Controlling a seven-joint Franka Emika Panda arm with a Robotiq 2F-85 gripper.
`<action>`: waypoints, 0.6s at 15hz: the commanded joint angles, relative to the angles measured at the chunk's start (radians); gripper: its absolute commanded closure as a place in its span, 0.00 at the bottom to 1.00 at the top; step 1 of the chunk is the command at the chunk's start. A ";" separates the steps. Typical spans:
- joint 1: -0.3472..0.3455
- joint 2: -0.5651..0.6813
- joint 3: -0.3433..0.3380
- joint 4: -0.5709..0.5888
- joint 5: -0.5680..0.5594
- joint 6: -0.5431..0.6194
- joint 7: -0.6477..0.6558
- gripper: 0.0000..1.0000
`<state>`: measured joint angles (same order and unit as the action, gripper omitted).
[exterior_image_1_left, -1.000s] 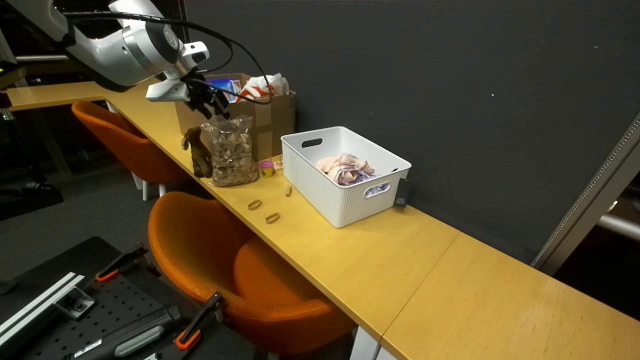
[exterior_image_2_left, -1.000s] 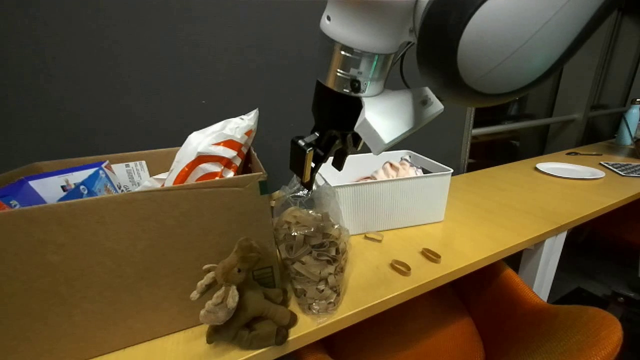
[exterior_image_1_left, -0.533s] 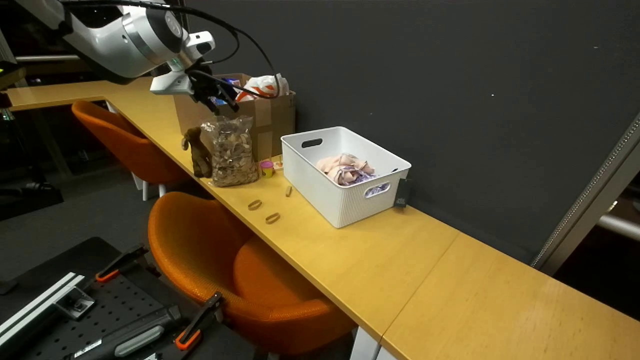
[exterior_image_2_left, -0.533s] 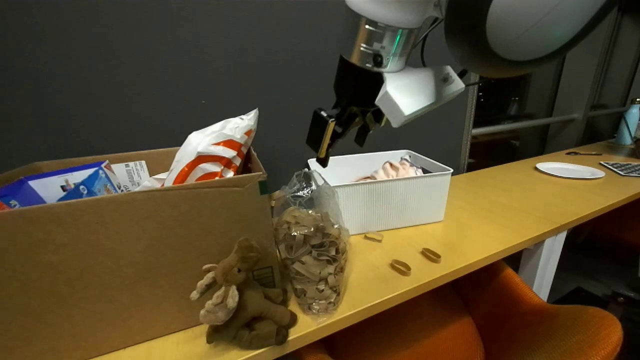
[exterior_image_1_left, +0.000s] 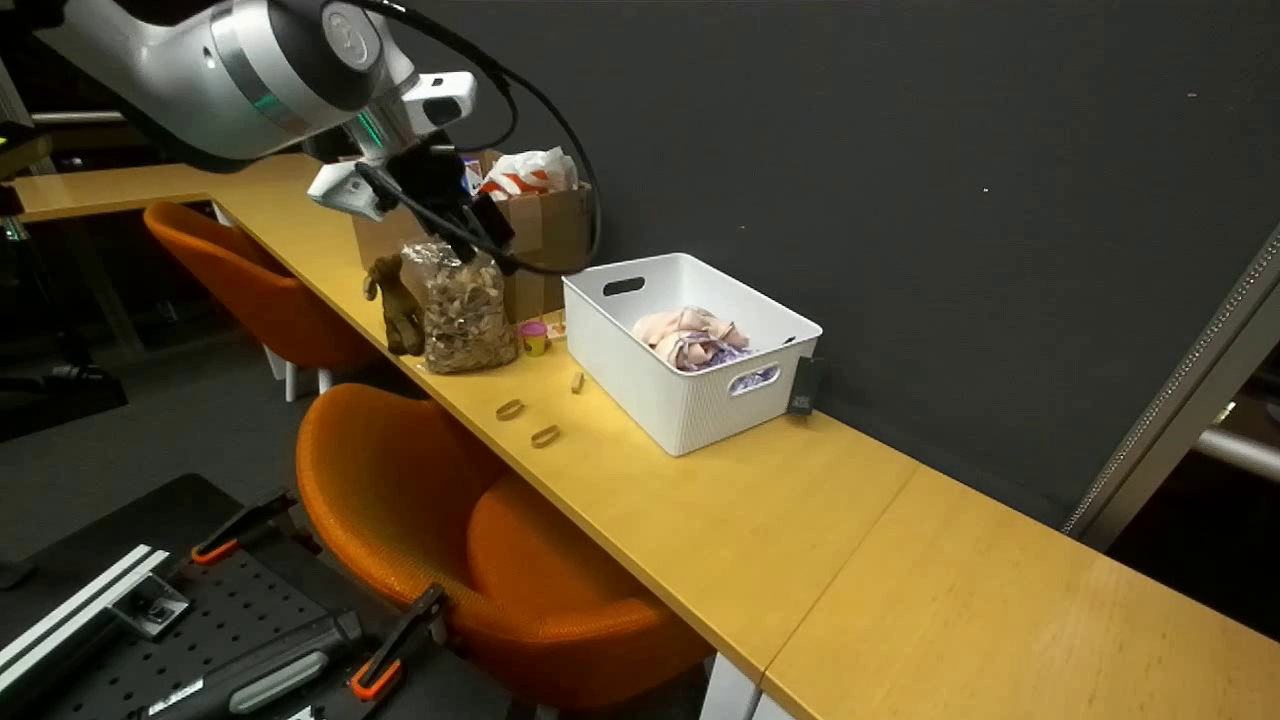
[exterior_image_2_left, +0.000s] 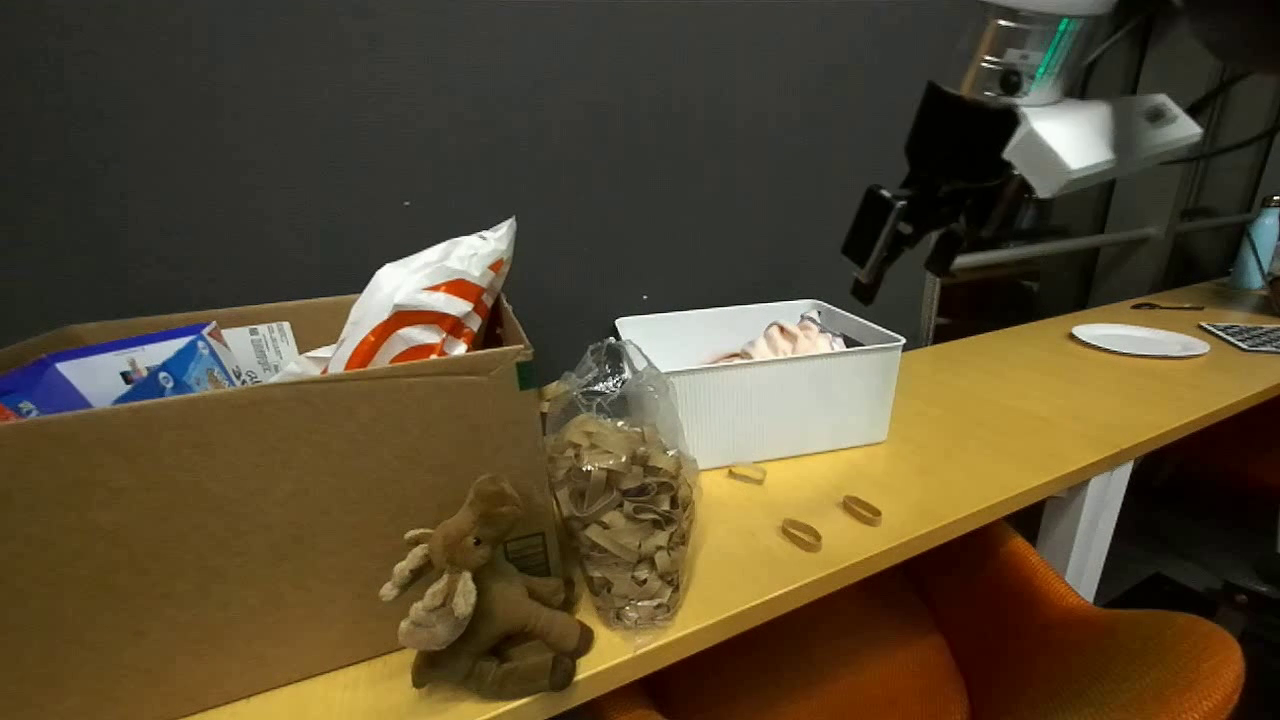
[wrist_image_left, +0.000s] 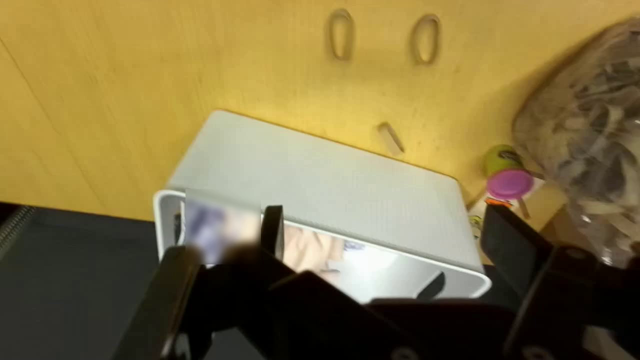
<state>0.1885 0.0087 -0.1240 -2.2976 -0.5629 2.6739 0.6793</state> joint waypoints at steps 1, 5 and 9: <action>-0.139 -0.020 0.003 -0.115 0.151 0.108 -0.186 0.00; -0.225 0.082 0.012 -0.144 0.394 0.202 -0.485 0.00; -0.259 0.194 0.035 -0.111 0.522 0.197 -0.643 0.00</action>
<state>-0.0427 0.1323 -0.1200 -2.4407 -0.1171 2.8545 0.1302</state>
